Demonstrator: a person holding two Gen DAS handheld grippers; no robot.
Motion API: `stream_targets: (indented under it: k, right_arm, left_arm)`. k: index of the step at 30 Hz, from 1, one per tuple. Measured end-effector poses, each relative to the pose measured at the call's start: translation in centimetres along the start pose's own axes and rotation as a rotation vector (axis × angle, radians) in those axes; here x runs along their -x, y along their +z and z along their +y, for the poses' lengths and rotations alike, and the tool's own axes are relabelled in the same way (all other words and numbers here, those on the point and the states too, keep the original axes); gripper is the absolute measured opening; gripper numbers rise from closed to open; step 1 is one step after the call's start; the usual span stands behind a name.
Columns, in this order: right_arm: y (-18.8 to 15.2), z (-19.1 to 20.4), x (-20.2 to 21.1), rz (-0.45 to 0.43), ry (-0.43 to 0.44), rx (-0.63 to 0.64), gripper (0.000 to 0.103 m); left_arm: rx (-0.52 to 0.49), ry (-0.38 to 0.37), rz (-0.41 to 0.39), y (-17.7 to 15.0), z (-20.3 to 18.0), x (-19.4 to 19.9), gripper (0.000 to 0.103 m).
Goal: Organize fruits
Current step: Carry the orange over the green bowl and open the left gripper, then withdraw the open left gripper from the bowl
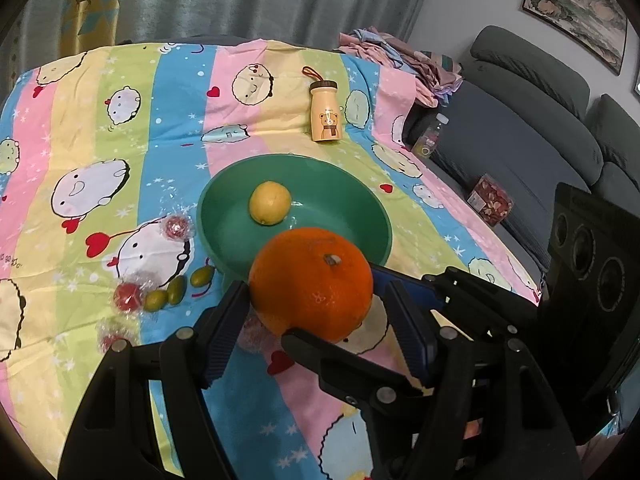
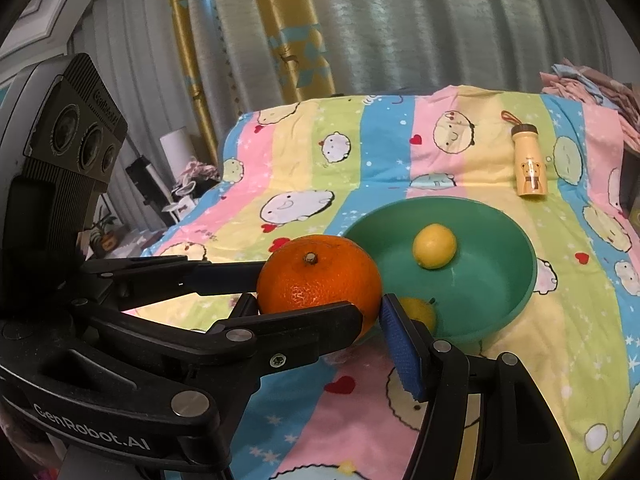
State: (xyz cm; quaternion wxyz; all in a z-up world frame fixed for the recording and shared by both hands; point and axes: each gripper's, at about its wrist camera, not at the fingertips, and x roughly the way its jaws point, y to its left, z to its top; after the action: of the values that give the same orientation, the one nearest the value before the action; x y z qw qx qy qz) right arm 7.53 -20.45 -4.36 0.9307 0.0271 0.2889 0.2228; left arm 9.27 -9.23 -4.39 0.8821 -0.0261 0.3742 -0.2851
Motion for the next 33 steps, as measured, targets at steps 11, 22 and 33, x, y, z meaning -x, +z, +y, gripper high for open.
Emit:
stream_targets:
  k: [11,22,33]
  right_arm:
    - [2.9,-2.9,-1.6,-0.013,-0.027,-0.001,0.065]
    - [5.7,-5.9,-4.0,0.034,-0.042,-0.006,0.050]
    - [4.8,-6.7,-4.7,0.070,-0.038,-0.055,0.051]
  left_arm:
    - [0.025,-0.052,0.021,3.9,0.8,-3.1,0.070]
    - [0.079,-0.148,0.058,7.0,1.1,-6.8,0.052]
    - [0.118,-0.083,0.082,6.5,3.3,-7.6,0.089]
